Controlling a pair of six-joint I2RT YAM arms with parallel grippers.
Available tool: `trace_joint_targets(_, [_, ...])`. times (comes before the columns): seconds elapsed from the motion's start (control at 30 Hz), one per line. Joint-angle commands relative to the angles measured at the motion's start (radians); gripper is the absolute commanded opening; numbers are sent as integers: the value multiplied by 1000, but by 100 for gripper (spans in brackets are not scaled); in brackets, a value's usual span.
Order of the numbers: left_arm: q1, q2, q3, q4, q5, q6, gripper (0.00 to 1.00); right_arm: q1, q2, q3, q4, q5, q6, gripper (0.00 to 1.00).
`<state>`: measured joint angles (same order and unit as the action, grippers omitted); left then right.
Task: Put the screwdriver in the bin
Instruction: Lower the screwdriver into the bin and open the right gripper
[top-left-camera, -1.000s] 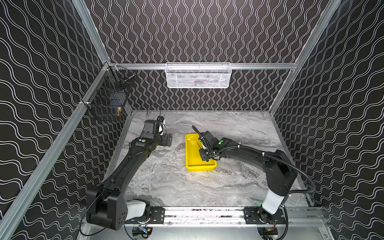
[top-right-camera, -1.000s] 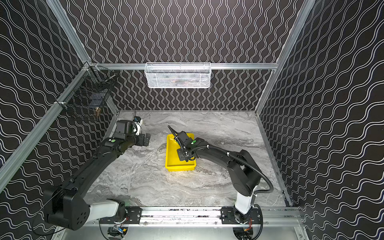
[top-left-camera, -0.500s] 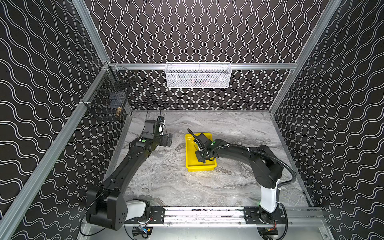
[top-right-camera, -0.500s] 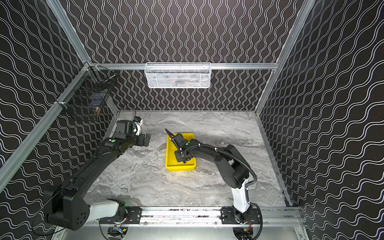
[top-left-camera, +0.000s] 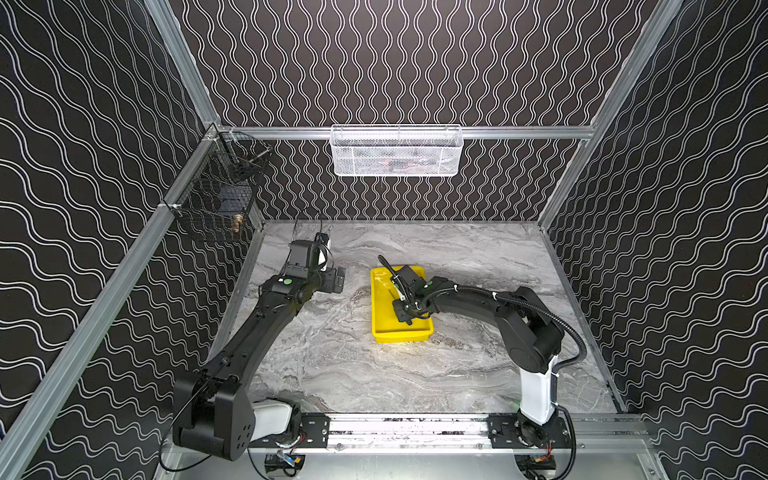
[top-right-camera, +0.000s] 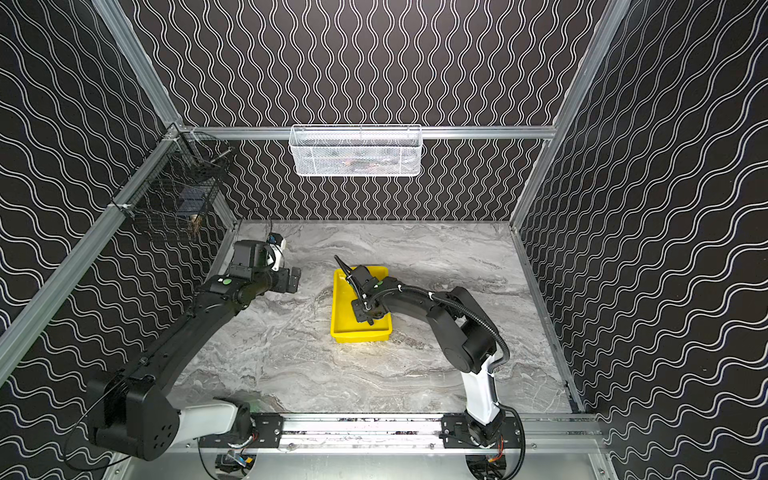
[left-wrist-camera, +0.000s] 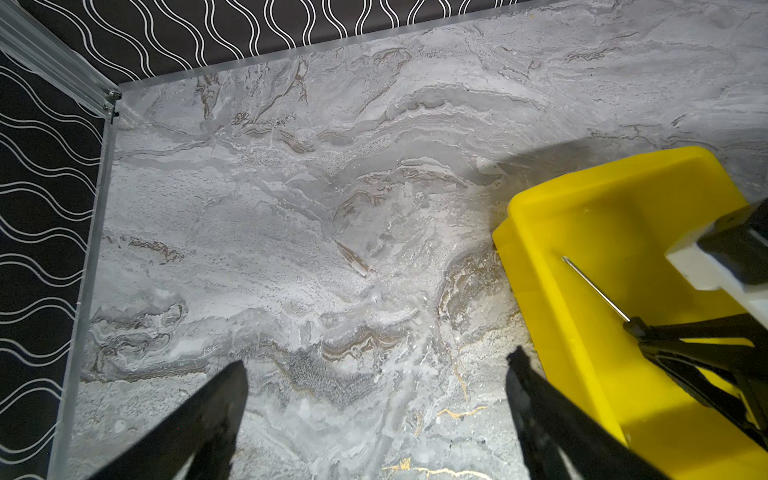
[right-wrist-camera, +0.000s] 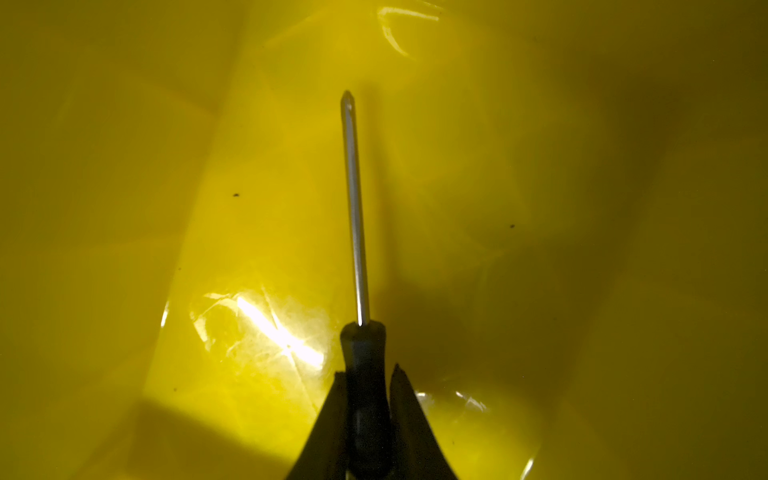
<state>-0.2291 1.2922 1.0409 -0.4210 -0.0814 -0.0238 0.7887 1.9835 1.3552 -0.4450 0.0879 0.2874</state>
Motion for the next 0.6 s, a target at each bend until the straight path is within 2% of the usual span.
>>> trace_joint_targets(0.0, [-1, -2, 8, -1, -6, -3, 99, -2, -17, -3, 21, -9, -2, 26])
trace_joint_targets(0.1, [-1, -4, 8, -1, -6, -3, 99, -5, -26, -10, 26, -8, 1, 33])
trace_joint_targets(0.33, [-1, -5, 8, -1, -6, -4, 99, -6, -80, -4, 19, -8, 10, 35])
trace_joint_targets(0.57, [-8, -10, 1, 2, -25, -5, 99, -36, -258, 2, 37, -71, 4, 40])
